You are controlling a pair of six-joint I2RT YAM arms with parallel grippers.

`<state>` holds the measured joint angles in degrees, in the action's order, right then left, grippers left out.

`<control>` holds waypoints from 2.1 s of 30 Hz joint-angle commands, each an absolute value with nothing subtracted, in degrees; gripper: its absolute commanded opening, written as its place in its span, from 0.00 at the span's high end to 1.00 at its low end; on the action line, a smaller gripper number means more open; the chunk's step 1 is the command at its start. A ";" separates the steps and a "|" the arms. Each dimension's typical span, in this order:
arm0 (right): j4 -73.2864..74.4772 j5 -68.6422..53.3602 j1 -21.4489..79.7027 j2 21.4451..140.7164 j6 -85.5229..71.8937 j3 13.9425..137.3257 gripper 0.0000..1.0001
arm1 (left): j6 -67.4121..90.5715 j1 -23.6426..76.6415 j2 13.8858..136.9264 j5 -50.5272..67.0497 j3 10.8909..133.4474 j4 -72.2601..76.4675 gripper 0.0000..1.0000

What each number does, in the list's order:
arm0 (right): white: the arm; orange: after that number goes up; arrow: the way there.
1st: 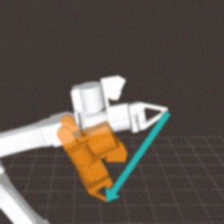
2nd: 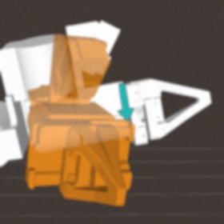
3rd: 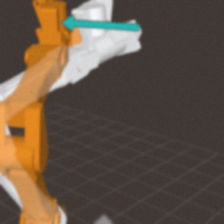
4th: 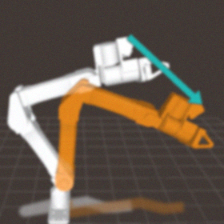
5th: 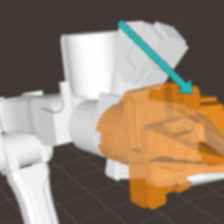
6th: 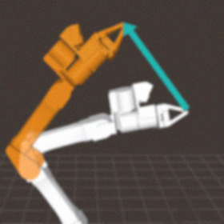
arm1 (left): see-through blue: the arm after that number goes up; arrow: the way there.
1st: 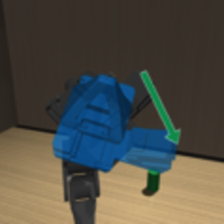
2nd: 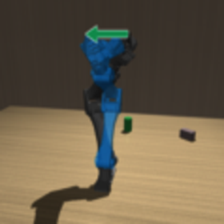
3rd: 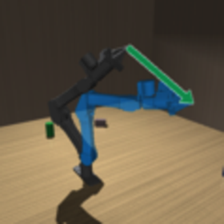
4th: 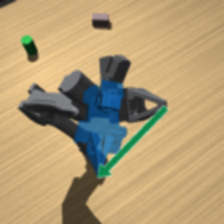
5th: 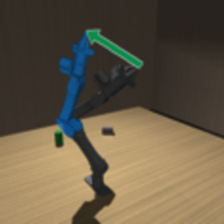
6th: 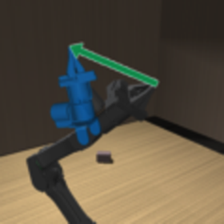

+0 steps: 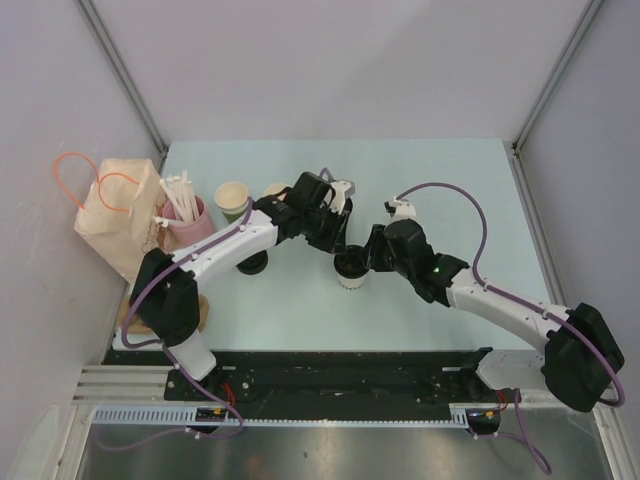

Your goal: Pack the takeout coffee

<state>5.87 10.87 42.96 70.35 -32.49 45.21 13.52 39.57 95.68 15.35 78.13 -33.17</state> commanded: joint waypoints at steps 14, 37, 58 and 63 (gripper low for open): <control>5.63 7.21 41.57 73.04 -34.54 41.32 0.82 | 13.62 38.32 97.82 19.07 74.89 -30.85 0.65; 2.37 5.54 41.57 69.00 -37.71 32.51 0.82 | 13.01 38.23 97.91 22.59 77.07 -30.50 0.66; 5.10 3.09 39.64 65.04 -24.54 46.84 0.59 | 9.93 37.62 96.51 20.31 81.30 -30.67 0.60; 3.07 -5.70 41.48 63.20 -12.76 48.42 0.49 | 8.18 34.90 92.38 18.20 82.18 -30.67 0.54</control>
